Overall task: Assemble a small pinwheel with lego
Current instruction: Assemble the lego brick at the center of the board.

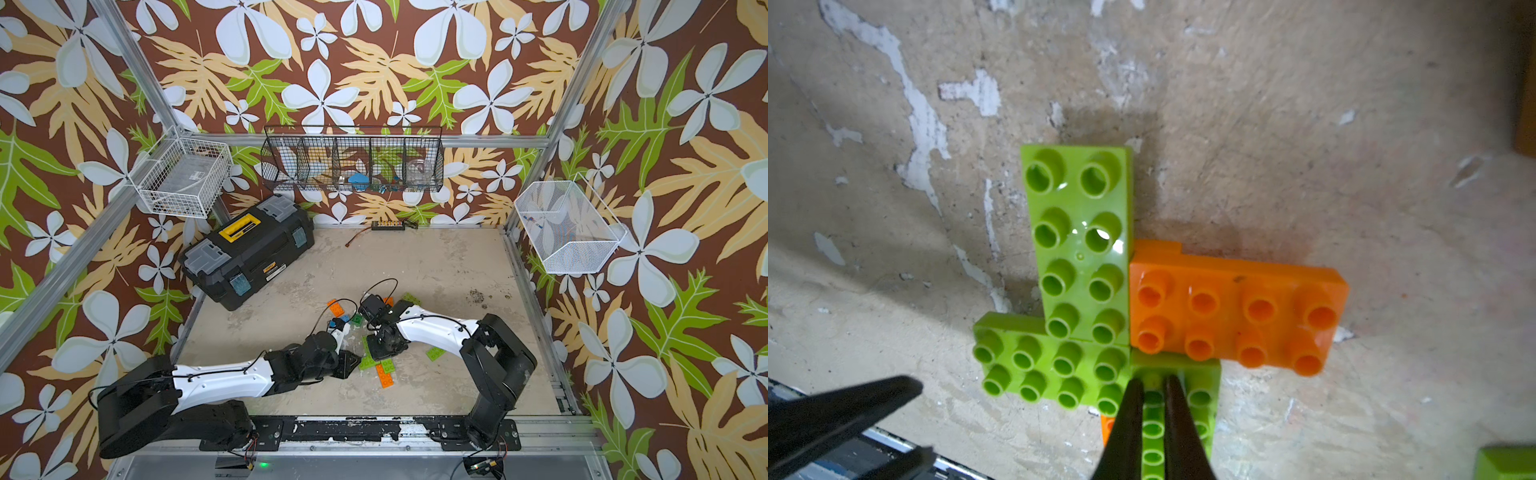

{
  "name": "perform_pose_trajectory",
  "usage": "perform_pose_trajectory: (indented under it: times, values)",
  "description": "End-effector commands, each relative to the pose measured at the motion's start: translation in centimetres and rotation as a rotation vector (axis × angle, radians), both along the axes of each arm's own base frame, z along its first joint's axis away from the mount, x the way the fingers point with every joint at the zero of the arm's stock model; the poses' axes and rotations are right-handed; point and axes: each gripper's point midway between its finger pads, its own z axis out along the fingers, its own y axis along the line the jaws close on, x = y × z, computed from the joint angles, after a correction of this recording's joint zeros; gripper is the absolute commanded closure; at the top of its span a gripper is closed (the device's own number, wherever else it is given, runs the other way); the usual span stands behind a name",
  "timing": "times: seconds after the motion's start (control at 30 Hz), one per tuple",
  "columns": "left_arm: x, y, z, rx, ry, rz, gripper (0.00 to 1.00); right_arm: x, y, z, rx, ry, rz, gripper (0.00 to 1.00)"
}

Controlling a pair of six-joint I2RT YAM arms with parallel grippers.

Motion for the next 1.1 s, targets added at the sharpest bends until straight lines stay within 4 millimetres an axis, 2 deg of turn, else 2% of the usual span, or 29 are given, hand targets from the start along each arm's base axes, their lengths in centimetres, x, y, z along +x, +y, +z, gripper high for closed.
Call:
perform_pose_trajectory:
  times: [0.0, 0.13, 0.43, 0.6, 0.77, 0.97, 1.07]
  values:
    - [0.2, 0.2, 0.0, 0.021, -0.015, -0.002, 0.76, -1.3, -3.5, -2.8, -0.179, 0.042, -0.056, 0.89]
    - [0.2, 0.2, 0.0, 0.025, -0.017, -0.004, 0.76, -1.6, -2.9, -3.0, -0.177, 0.052, -0.044, 0.89]
    - [0.1, 0.2, 0.0, 0.020, -0.015, -0.009, 0.76, -1.7, -1.9, -1.6, -0.168, 0.030, -0.047, 0.89]
    - [0.7, 0.4, 1.2, 0.033, -0.052, 0.006, 0.76, -0.4, -0.8, 1.0, -0.135, -0.018, -0.051, 0.89]
    - [1.4, 0.7, 2.6, 0.048, -0.097, 0.021, 0.75, 0.4, 0.2, 3.8, -0.083, -0.057, -0.053, 0.81]
    - [1.3, 0.7, 2.4, 0.053, -0.092, 0.016, 0.74, 0.4, 0.6, 4.8, -0.039, -0.069, -0.051, 0.74]
    - [1.3, 0.5, 2.4, 0.054, -0.092, 0.006, 0.74, 0.9, -0.3, 5.1, -0.053, -0.102, -0.065, 0.74]
